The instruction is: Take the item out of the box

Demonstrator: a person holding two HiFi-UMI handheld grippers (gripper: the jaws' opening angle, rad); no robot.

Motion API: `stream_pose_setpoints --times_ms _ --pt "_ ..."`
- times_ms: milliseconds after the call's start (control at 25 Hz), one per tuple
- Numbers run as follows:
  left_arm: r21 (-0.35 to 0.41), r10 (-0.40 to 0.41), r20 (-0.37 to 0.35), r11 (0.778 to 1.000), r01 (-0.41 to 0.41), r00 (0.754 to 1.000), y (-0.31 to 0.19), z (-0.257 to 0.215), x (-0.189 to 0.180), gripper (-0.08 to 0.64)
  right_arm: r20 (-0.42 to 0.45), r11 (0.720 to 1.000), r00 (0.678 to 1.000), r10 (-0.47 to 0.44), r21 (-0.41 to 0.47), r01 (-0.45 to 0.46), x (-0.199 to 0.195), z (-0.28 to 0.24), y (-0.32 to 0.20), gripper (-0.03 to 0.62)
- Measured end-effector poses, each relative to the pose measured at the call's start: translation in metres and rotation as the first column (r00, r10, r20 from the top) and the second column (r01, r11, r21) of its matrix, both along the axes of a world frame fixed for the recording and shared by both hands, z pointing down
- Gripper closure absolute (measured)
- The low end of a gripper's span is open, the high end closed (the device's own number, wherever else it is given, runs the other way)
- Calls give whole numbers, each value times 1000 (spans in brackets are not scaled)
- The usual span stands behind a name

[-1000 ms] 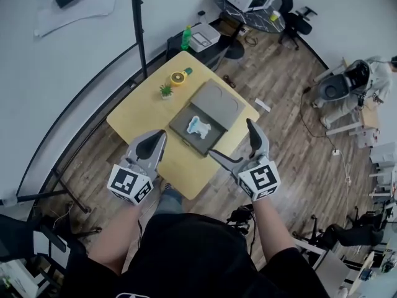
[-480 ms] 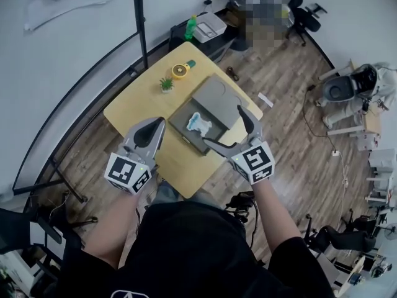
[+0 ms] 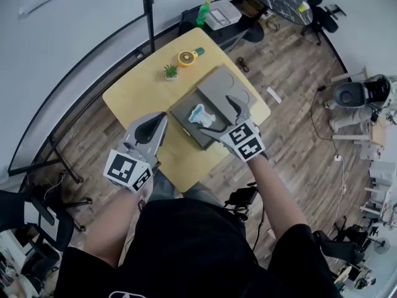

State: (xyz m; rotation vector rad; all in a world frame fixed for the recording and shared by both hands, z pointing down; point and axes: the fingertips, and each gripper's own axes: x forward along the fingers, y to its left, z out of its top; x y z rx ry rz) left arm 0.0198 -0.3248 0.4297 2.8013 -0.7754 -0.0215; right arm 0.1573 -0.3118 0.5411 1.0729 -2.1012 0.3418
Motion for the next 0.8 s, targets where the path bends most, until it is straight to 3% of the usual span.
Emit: stream_pose_setpoints --times_ms 160,480,800 --pt "-26 -12 10 1000 12 1000 -1 15 -2 560 -57 990 996 -68 -129 60 -1 45 -11 44" --pt "-61 -29 24 998 30 999 -1 37 -5 560 -154 934 970 -186 -335 126 -4 126 -12 95" --pt "-90 -28 27 995 30 999 4 54 -2 560 -253 874 935 -248 -475 103 14 182 -16 121"
